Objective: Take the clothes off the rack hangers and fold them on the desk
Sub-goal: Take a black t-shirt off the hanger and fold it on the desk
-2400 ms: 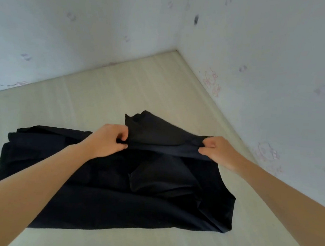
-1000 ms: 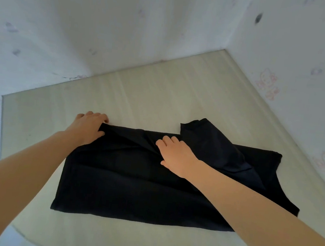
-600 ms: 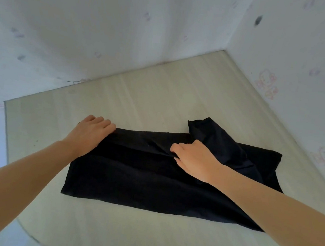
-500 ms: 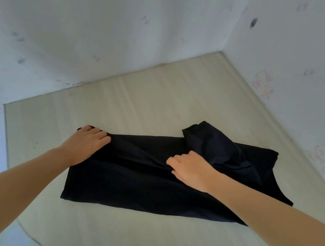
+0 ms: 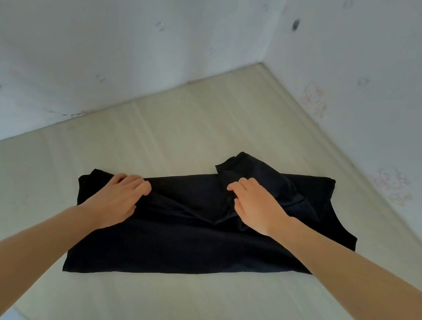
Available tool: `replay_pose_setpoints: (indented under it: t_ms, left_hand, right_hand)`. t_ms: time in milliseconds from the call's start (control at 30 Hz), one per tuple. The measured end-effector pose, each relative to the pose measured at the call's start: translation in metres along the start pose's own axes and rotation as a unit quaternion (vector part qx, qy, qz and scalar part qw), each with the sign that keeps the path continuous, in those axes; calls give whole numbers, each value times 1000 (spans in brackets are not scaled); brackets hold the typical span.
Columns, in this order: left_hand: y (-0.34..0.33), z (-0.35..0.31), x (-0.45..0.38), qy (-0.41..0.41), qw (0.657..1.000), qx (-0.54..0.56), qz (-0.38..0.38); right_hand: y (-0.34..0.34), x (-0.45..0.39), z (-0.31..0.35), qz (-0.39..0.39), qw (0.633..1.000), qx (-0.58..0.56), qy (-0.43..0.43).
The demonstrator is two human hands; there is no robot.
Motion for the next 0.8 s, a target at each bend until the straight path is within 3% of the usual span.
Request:
replay_pose_setpoints:
  t_ms: [200, 300, 367, 433, 567, 633, 733, 800]
  left_hand:
    - [11, 8, 5, 36, 998, -46, 0]
    - [-14, 15, 20, 111, 985, -41, 125]
    - [-37, 19, 37, 177, 952, 9, 250]
    - [-42, 20, 47, 239, 921, 82, 297]
    - [-22, 10, 33, 267, 929, 106, 233]
    - [-10, -9, 12, 258, 931, 207, 157]
    - [0, -49, -27, 235, 884, 395, 81]
    - [1, -77, -56, 228, 827, 511, 57]
  right_hand:
    - [-1, 25, -112, 25, 977, -61, -202]
    - [1, 32, -135, 20, 969, -95, -229]
    - [6, 33, -140, 7, 968, -94, -235]
    - [9, 32, -144, 1, 966, -80, -244]
    - [0, 29, -162, 35, 948, -120, -292]
    - [-9, 29, -173, 42, 928, -196, -313]
    - [-10, 30, -181, 21, 915, -254, -312]
    - [-10, 34, -181, 27, 904, -291, -311]
Point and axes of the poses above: each hand's wrist, its own x-axis away from the middle knuckle, its own y-axis out of the back of the hand, z = x × y, the point moved 10 cm from there along -x, towards the middle knuckle, and after that the axes turned 9 degrees about z, right-handed, at the moved point
